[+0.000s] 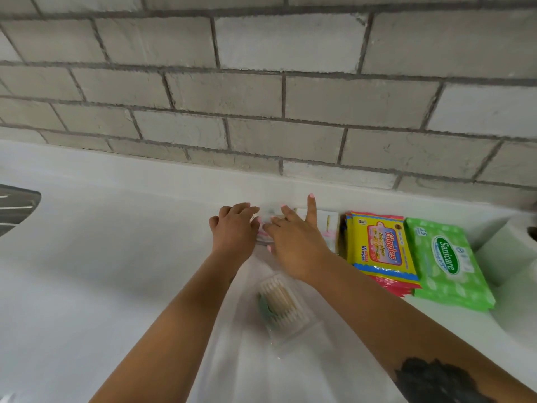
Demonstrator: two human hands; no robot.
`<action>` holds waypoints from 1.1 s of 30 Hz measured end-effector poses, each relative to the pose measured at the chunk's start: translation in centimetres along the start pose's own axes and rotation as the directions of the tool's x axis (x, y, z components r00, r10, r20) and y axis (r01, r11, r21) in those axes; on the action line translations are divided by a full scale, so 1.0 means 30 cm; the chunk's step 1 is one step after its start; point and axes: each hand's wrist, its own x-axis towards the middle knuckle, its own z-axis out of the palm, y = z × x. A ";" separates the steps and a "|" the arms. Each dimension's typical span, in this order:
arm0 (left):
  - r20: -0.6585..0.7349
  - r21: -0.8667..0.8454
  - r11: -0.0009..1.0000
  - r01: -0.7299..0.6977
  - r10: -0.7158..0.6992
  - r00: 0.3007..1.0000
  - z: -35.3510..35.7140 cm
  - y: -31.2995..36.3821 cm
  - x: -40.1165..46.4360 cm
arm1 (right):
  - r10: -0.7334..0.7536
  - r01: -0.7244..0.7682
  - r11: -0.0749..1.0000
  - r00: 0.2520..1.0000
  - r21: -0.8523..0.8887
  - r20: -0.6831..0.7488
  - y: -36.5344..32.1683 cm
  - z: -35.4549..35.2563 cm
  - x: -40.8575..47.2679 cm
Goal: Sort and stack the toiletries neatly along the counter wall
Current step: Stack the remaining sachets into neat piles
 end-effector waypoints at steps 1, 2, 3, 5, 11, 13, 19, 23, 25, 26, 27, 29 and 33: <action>-0.018 -0.030 1.000 0.001 -0.002 1.000 -0.017 0.014 -0.016 | 0.003 -0.002 0.999 1.000 0.044 -0.025 0.008 -0.018 -0.024; -0.036 -0.057 0.998 0.001 -0.003 0.999 -0.034 0.029 -0.035 | 0.009 -0.004 0.996 0.998 0.090 -0.055 0.017 -0.035 -0.050; -0.055 -0.081 0.997 -0.002 -0.003 0.998 -0.050 0.044 -0.056 | 0.021 -0.010 0.991 0.996 0.134 -0.082 0.027 -0.052 -0.082; -0.096 -0.129 0.992 -0.017 0.005 0.995 -0.084 0.077 -0.104 | 0.064 -0.036 0.978 0.990 0.205 -0.129 0.046 -0.089 -0.151; -0.171 -0.252 0.964 -0.085 0.042 0.984 -0.179 0.198 -0.290 | 0.227 -0.135 0.924 0.947 0.358 -0.228 0.121 -0.178 -0.378; -0.173 -0.288 0.953 -0.089 0.040 0.984 -0.203 0.242 -0.357 | 0.274 -0.166 0.901 0.934 0.401 -0.228 0.147 -0.200 -0.464; -0.157 -0.314 0.944 -0.102 0.054 0.986 -0.221 0.371 -0.570 | 0.394 -0.241 0.821 0.895 0.517 -0.209 0.211 -0.250 -0.736; -0.115 -0.332 0.934 -0.135 0.102 0.988 -0.209 0.444 -0.718 | 0.412 -0.260 0.814 0.889 0.519 -0.199 0.250 -0.251 -0.918; -0.083 -0.377 0.916 -0.133 0.110 0.990 -0.197 0.477 -0.793 | 0.416 -0.252 0.805 0.885 0.538 -0.208 0.265 -0.247 -1.008; -0.065 -0.397 0.909 -0.126 0.109 0.992 -0.193 0.492 -0.832 | 0.417 -0.249 0.802 0.884 0.544 -0.210 0.270 -0.243 -1.049; -0.050 -0.412 0.903 -0.121 0.110 0.993 -0.189 0.504 -0.870 | 0.419 -0.248 0.799 0.883 0.548 -0.210 0.275 -0.240 -1.089; -0.027 -0.420 0.900 -0.119 0.119 0.993 -0.188 0.522 -0.942 | 0.420 -0.250 0.793 0.884 0.556 -0.203 0.283 -0.237 -1.164; 0.049 -0.404 0.907 -0.116 0.148 0.988 -0.216 0.544 -1.084 | 0.416 -0.254 0.789 0.891 0.559 -0.182 0.284 -0.241 -1.303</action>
